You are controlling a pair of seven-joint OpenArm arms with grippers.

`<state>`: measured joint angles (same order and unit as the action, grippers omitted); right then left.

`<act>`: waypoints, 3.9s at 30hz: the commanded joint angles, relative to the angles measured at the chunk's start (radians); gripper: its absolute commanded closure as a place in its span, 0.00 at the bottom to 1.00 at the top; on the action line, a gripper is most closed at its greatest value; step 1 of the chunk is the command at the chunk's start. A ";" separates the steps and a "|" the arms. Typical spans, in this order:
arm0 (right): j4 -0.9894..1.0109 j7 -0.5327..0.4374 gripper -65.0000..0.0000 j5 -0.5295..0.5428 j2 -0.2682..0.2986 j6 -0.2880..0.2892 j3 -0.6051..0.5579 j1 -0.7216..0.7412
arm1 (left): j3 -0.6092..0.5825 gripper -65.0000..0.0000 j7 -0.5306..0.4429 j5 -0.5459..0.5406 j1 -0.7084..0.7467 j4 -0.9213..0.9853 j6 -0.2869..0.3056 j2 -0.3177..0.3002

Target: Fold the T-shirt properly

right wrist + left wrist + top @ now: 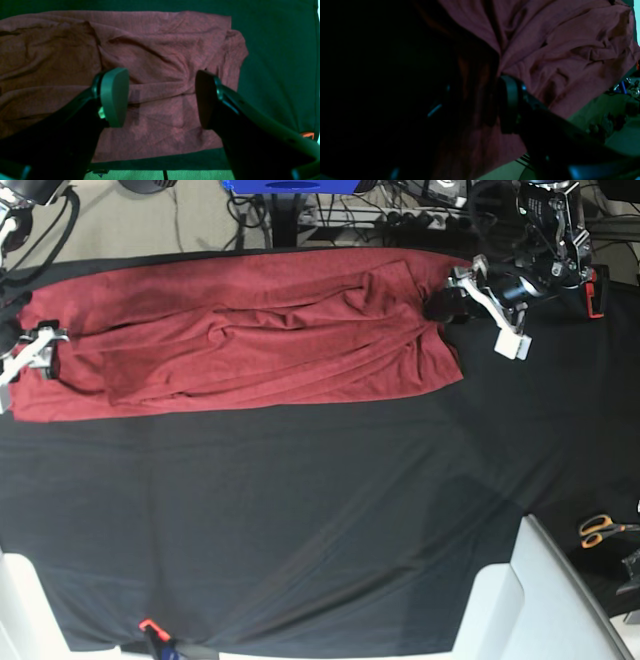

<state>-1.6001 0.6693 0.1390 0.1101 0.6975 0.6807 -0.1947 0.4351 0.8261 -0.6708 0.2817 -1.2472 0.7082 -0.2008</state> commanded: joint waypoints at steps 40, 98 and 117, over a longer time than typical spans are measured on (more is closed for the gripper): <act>-0.012 -0.021 0.41 0.014 0.017 0.001 0.004 0.008 | -0.081 1.00 0.078 0.032 -0.006 -0.271 -0.043 0.027; -0.010 -0.021 0.41 0.014 0.017 0.001 0.004 0.014 | -0.927 1.00 0.167 0.032 -0.485 0.056 -0.436 0.334; -0.010 -0.021 0.41 0.014 0.017 0.001 0.003 0.024 | -1.040 1.00 0.088 0.026 -0.508 0.113 -0.474 0.335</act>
<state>-1.5963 0.6678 0.1417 0.1123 0.6971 0.6773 -0.1791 -0.6083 0.9245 -0.6338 -0.2089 -1.1225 0.2283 0.1295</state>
